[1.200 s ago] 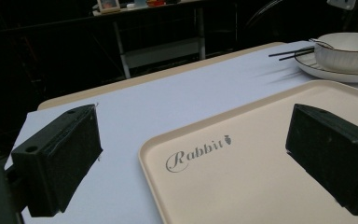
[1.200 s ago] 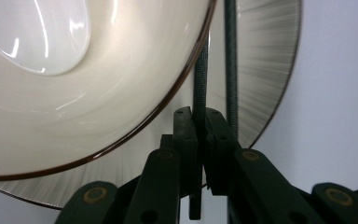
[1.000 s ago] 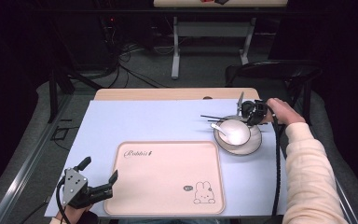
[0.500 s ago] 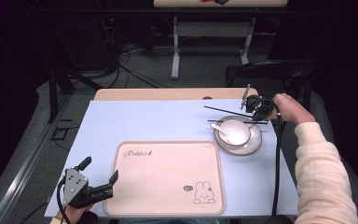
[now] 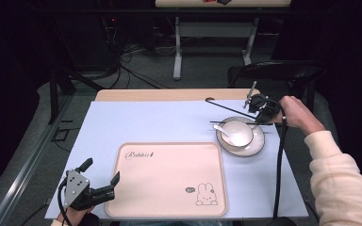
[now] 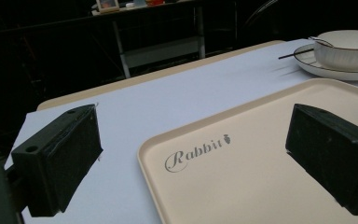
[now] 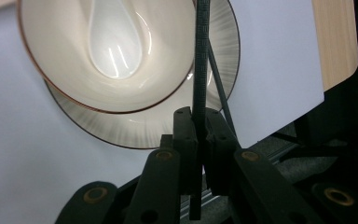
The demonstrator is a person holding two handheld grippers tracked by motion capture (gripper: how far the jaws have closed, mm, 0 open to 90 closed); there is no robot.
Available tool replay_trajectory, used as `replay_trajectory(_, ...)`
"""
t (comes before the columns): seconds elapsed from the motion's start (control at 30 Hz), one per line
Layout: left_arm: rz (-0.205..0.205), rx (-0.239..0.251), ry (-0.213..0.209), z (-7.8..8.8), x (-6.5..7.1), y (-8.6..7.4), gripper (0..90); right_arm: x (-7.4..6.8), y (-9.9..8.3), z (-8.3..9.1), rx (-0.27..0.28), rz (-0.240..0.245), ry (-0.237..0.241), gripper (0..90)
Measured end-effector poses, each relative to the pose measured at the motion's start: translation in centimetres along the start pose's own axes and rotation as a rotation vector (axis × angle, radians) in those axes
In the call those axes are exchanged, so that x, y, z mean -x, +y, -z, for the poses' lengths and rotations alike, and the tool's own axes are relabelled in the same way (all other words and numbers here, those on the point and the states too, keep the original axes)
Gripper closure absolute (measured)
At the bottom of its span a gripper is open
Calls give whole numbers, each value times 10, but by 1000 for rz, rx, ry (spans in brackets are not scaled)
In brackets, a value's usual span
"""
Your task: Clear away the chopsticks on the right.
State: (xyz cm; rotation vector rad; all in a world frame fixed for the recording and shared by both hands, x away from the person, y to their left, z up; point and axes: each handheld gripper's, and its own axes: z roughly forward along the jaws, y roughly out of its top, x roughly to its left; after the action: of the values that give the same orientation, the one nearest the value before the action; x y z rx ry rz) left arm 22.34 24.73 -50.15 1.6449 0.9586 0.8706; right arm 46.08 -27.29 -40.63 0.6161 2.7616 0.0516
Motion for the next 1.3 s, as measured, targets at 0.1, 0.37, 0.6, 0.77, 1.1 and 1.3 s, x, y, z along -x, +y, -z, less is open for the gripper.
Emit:
replay_trajectory(0.1,-2,0,-1,0,0,0,30,-8,4,7,2,-45,9,846)
replay_trajectory(0.37,1,2,1,1,0,0,31,-35,12,19,11,-214,53,846)
replay_trajectory(0.6,-1,6,2,1,-1,0,31,-63,18,26,11,-320,71,846)
replay_trajectory(0.77,-2,8,3,1,-1,0,31,-84,20,26,19,-346,90,847)
replay_trajectory(1.1,-8,15,4,2,-1,0,31,-129,26,9,52,-352,158,846)
replay_trajectory(1.3,-3,14,7,2,-1,0,31,-138,26,-1,71,-354,176,846)
